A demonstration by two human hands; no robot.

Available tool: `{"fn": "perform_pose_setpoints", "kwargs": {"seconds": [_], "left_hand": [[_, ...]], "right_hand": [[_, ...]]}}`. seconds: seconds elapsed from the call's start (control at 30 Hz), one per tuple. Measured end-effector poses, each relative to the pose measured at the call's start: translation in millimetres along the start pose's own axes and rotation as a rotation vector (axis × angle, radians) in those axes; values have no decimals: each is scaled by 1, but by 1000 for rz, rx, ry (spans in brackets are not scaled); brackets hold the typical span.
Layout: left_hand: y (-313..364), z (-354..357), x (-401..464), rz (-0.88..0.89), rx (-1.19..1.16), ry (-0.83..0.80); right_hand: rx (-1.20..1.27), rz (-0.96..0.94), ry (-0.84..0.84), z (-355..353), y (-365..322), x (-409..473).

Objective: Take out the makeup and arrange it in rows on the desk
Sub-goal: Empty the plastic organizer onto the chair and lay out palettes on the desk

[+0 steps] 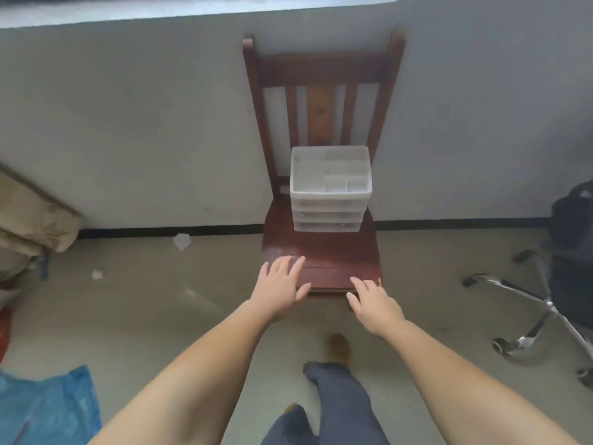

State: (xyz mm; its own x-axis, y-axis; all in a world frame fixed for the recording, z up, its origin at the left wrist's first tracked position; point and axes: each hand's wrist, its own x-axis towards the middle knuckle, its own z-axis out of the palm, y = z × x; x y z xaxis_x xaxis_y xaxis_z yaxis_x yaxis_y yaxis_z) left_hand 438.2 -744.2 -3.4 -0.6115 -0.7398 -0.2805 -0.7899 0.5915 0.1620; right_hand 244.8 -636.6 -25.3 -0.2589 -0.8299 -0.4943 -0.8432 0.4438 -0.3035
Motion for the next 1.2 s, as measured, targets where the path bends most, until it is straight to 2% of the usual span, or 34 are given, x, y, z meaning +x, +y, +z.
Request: {"fn": "perform_pose_setpoints", "kwargs": {"seconds": [0.23, 0.4, 0.47, 0.57, 0.63, 0.7, 0.8, 1.0, 1.2], "left_hand": [[-19, -2, 167, 36, 1, 70], [-29, 16, 243, 76, 81, 59], [-29, 28, 253, 79, 111, 114], [-30, 46, 256, 99, 136, 269], [-34, 55, 259, 117, 146, 346], [-37, 60, 261, 133, 139, 394], [-39, 63, 262, 137, 140, 406], [-38, 64, 263, 133, 163, 403], [-35, 59, 260, 112, 210, 336]], "right_hand": [[225, 49, -93, -1, -4, 169], [627, 302, -125, 11, 3, 268], [869, 443, -116, 21, 3, 296], [1405, 665, -92, 33, -4, 326], [1776, 739, -56, 35, -8, 343], [2018, 751, -10, 37, -12, 355], [2118, 786, 38, 43, -15, 360], [2157, 892, 119, 62, -15, 354], [2168, 943, 105, 104, -7, 295]]}}
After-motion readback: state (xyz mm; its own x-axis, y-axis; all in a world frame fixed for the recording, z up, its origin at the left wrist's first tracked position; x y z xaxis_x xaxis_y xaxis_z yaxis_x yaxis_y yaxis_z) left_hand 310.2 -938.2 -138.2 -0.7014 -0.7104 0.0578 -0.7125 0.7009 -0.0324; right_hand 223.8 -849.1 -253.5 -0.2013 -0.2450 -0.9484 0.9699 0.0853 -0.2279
